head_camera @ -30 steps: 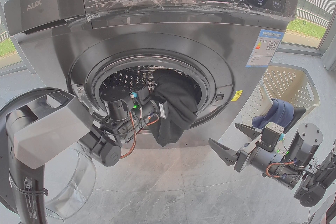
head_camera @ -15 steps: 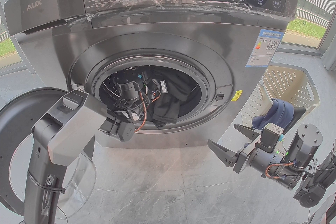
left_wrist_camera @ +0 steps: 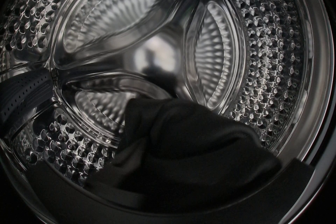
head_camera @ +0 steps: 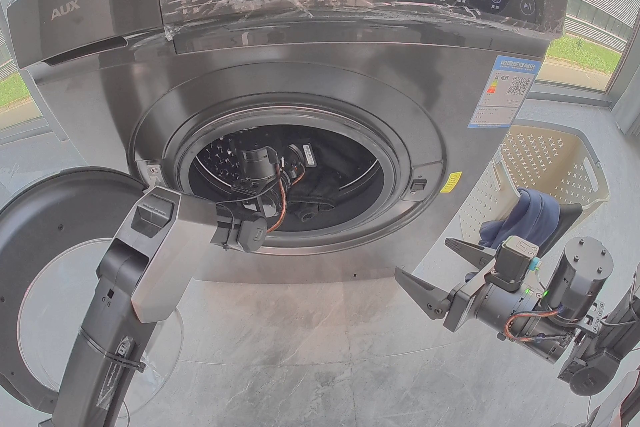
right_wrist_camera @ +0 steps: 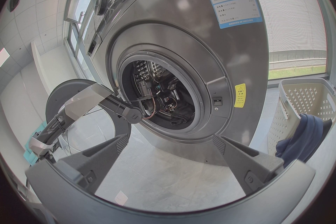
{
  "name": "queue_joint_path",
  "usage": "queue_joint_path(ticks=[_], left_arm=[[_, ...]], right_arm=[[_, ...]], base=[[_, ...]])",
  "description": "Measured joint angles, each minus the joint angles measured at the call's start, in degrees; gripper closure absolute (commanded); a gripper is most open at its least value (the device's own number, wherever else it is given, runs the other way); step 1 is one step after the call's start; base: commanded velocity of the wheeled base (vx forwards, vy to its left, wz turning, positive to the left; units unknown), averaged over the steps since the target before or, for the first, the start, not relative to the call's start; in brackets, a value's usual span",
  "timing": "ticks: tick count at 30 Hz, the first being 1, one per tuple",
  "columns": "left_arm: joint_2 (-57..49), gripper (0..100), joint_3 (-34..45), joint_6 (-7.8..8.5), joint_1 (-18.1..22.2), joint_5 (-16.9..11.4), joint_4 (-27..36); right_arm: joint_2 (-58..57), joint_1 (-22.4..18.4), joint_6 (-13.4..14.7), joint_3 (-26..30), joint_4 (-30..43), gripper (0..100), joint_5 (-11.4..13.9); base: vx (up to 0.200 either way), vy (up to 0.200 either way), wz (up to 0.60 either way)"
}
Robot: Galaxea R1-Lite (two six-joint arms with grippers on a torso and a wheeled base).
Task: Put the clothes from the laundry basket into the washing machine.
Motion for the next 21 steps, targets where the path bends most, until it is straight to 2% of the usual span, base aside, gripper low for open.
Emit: queue_joint_path(ticks=[4,8,15,21], left_arm=[[-0.4,0,0.6,-0.95,0.1,0.7,0.8],[-3.0,0,6.1,-2.62,-0.2,0.5,3.9],[-12.1,0,23.1,-5.03,-2.0,-3.7,14.8],[-18.3,0,30.9,-5.42,-3.5,-6.2,19.2]], right_arm=[[0.0,0.0,0.0,0.0,0.0,0,0.0],[0.1,0.0,0.0,0.0,0.0,0,0.0],[0.1,0.0,0.0,-0.1,0.0,0,0.0],[0.1,0.2,0.0,0.0,0.0,0,0.0]], base=[[0.000,0.000,0.00],[0.000,0.000,0.00],[0.000,0.000,0.00],[0.000,0.000,0.00]])
